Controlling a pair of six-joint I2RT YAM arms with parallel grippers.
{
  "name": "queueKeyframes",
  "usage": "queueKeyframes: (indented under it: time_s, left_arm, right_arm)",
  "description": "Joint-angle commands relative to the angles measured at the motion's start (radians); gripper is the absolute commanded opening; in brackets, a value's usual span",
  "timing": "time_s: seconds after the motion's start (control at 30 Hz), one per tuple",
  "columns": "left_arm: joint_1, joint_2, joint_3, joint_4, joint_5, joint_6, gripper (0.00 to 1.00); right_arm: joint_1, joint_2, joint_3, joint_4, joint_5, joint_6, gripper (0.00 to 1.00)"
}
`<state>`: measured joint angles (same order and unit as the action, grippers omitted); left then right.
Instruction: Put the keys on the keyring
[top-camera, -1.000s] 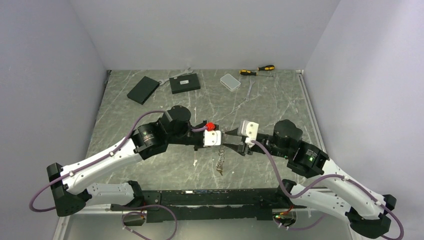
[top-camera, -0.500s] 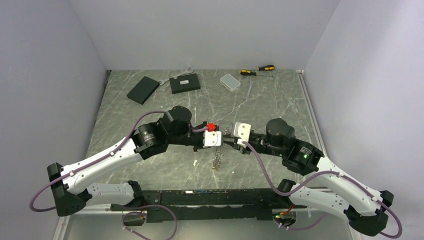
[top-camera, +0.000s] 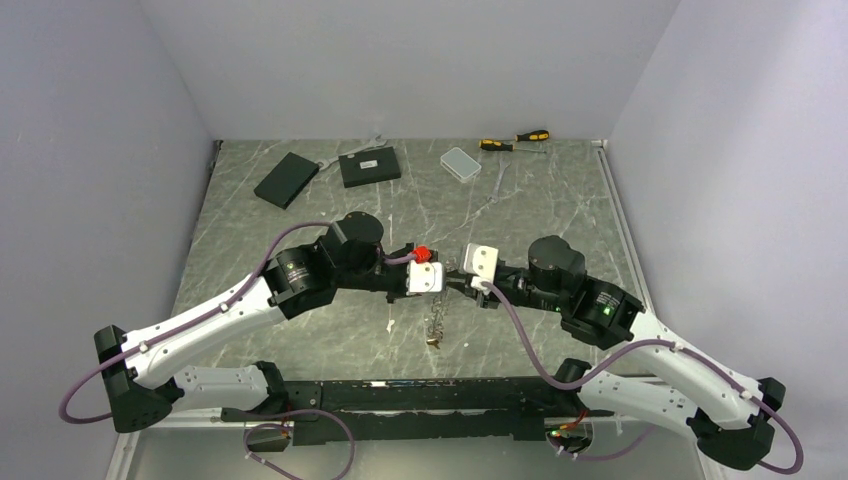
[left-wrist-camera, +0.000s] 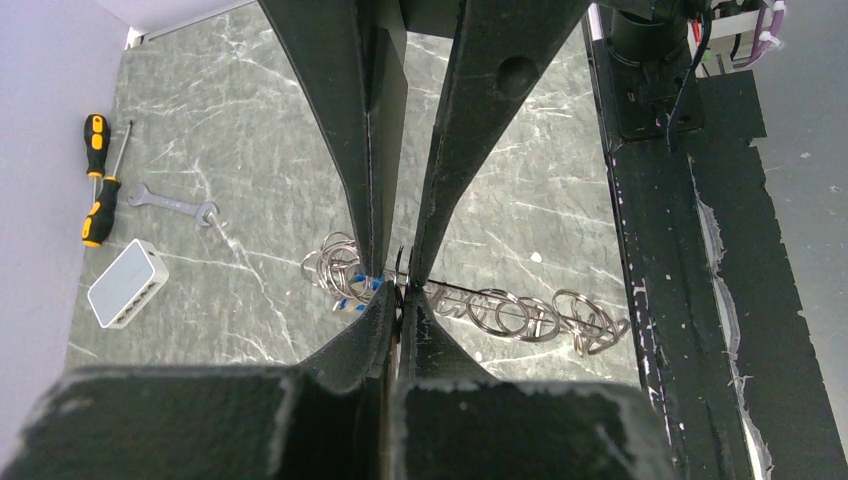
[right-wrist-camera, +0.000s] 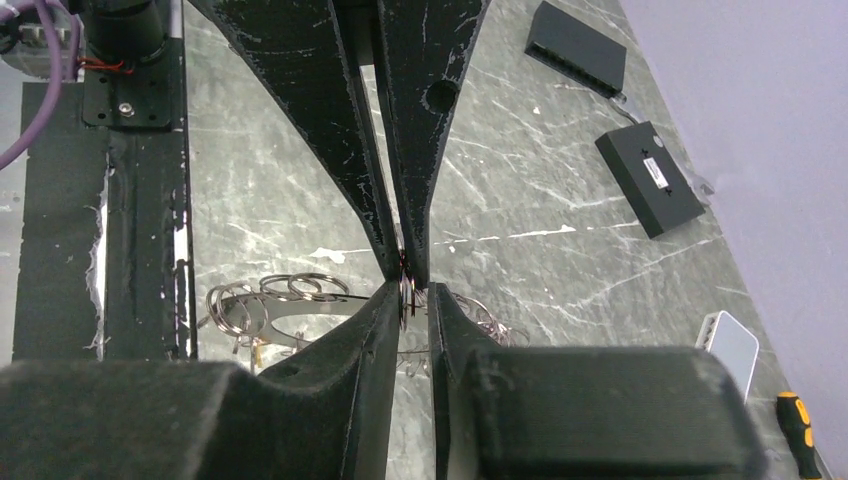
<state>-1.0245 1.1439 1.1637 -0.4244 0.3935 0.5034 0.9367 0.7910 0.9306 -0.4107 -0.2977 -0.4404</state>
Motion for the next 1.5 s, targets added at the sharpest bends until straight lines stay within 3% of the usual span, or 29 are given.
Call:
queueKeyframes:
  time_s: [0.0, 0.13, 0.3, 0.47, 0.67, 0.77, 0.97, 1.23, 1.47]
  left_arm:
    - [-0.002, -0.009, 0.039, 0.056, 0.018, -0.005, 0.0]
    - [-0.002, -0.012, 0.034, 0.063, 0.016, -0.005, 0.0]
    - [-0.002, -0.009, 0.033, 0.065, 0.014, -0.002, 0.0]
    - [-0.002, -0.006, 0.034, 0.058, 0.008, 0.006, 0.02]
    - [-0.002, -0.056, 0.012, 0.057, 0.001, 0.014, 0.43]
    - [-0.002, -0.099, -0.013, 0.071, -0.027, 0.01, 0.51]
    - [-0.002, -0.136, -0.033, 0.081, -0.009, -0.02, 0.5]
    - [-0.002, -0.147, -0.1, 0.248, 0.024, -0.084, 0.5]
    - [0.024, -0.163, -0.089, 0.245, 0.072, -0.137, 0.6]
  right_arm:
    - [0.002, 0.006, 0.018, 0.068, -0.01, 0.013, 0.19]
    - [0.002, 0.005, 0.01, 0.077, -0.006, 0.018, 0.15]
    - [0.002, 0.013, 0.015, 0.063, -0.012, 0.014, 0.0]
    - [0.002, 0.025, 0.033, 0.038, -0.009, 0.022, 0.0]
    - [0.002, -0.021, 0.011, 0.078, 0.006, 0.015, 0.0]
    - [0.002, -0.056, -0.002, 0.111, 0.002, 0.014, 0.0]
    - [0.002, -0.118, -0.019, 0.186, -0.006, 0.043, 0.0]
    - [0.002, -0.125, -0.015, 0.187, -0.018, 0.067, 0.0]
    - [0.002, -0.126, 0.012, 0.117, -0.064, 0.033, 0.0]
